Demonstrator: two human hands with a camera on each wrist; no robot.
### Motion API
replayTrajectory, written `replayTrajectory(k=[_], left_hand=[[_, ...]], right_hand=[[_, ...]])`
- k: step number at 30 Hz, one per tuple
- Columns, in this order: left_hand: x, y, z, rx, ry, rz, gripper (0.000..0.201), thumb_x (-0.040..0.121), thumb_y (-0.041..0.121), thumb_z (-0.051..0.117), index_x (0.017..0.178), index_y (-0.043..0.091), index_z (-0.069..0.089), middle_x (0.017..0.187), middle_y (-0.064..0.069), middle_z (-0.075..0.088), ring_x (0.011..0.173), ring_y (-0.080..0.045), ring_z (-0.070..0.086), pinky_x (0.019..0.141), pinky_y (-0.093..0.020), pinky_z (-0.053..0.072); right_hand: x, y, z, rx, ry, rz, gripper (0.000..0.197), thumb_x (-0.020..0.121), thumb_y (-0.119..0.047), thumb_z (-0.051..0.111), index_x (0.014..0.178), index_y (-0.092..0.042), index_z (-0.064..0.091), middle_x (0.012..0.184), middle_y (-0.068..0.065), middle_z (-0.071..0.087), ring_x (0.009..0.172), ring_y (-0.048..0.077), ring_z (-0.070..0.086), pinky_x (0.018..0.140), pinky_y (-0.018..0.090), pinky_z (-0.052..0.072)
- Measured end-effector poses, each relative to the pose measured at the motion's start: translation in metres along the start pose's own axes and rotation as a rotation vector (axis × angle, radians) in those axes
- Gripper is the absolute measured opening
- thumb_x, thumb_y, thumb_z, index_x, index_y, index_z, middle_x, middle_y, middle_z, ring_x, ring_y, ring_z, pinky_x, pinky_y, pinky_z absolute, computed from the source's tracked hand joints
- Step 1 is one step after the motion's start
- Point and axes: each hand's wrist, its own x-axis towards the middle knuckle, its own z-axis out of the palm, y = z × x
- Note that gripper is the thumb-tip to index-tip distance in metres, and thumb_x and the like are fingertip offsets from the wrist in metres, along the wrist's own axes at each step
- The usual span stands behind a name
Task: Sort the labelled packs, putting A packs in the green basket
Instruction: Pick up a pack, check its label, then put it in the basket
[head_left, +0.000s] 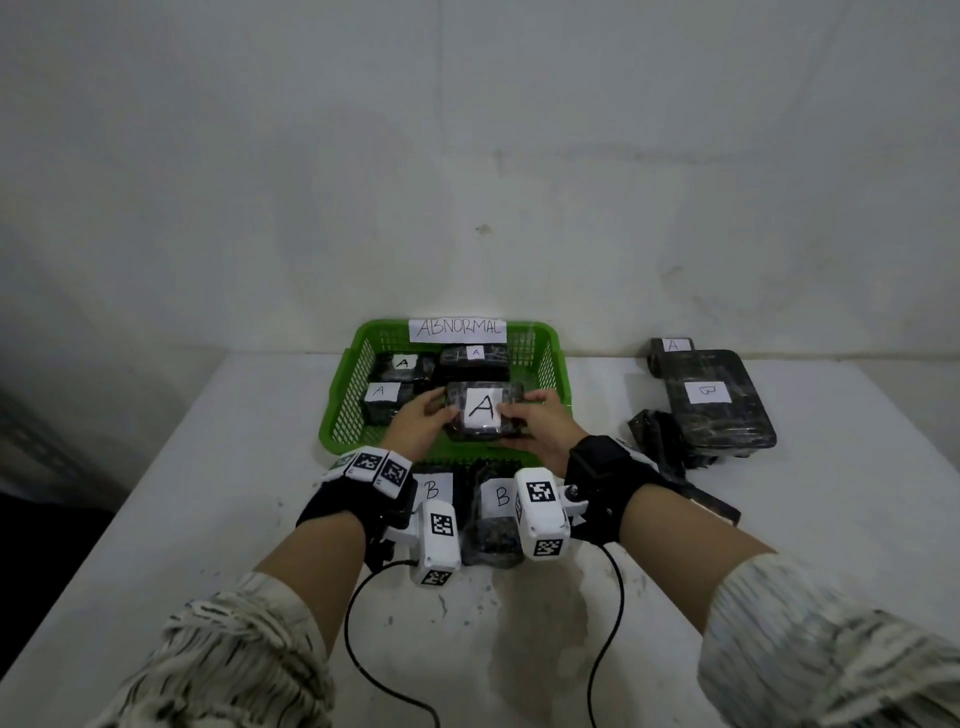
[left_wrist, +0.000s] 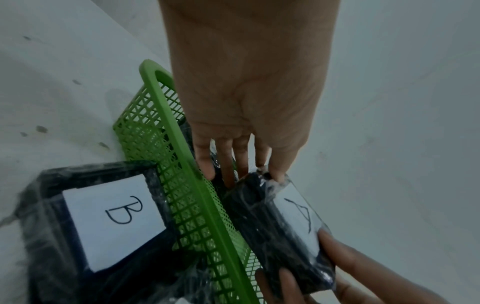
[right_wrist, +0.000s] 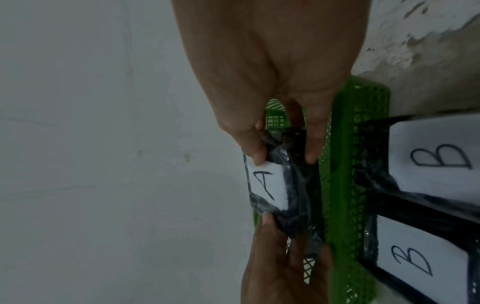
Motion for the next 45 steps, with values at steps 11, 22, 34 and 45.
replayTrajectory(k=[11, 22, 34, 45], left_hand=[[0.059, -0.029, -0.062, 0.565, 0.505, -0.072, 0.041, 0.091, 0.027, 0.052, 0.131, 0.02, 0.048, 0.137, -0.013, 0.041, 0.127, -0.032, 0.034, 0.102, -0.044, 0.03], [0.089, -0.062, -0.068, 0.326, 0.539, -0.075, 0.049, 0.094, 0.015, 0.043, 0.141, 0.027, 0.036, 0.145, 0.002, 0.036, 0.111, -0.028, 0.054, 0.095, -0.037, 0.04], [0.083, -0.057, -0.063, 0.53, 0.504, -0.126, 0.072, 0.085, 0.001, 0.048, 0.149, 0.023, 0.02, 0.158, -0.003, 0.012, 0.142, -0.027, 0.018, 0.113, -0.048, 0.02], [0.076, 0.034, 0.053, 0.714, 0.255, 0.058, 0.064, 0.093, 0.028, 0.046, 0.149, 0.024, 0.016, 0.159, -0.001, 0.002, 0.145, -0.032, -0.013, 0.112, -0.056, -0.01]], right_hand=[[0.064, -0.011, 0.039, -0.054, 0.119, 0.238, 0.017, 0.092, -0.007, 0.06, 0.106, 0.003, 0.057, 0.079, 0.01, 0.056, 0.068, 0.024, 0.054, 0.065, 0.038, 0.047], [0.122, -0.002, 0.062, -0.139, 0.205, 0.252, 0.038, 0.09, -0.001, 0.059, 0.127, 0.009, 0.051, 0.126, 0.025, 0.057, 0.115, 0.04, 0.055, 0.08, 0.044, 0.05], [0.118, -0.007, 0.045, -0.457, 0.272, -0.106, 0.018, 0.089, -0.011, 0.061, 0.104, -0.001, 0.059, 0.092, 0.01, 0.055, 0.086, 0.021, 0.052, 0.08, 0.033, 0.043], [0.108, -0.072, -0.071, -0.773, 0.452, -0.289, 0.051, 0.084, -0.032, 0.064, 0.129, -0.014, 0.049, 0.133, 0.019, 0.049, 0.127, 0.036, 0.041, 0.1, 0.04, 0.034]])
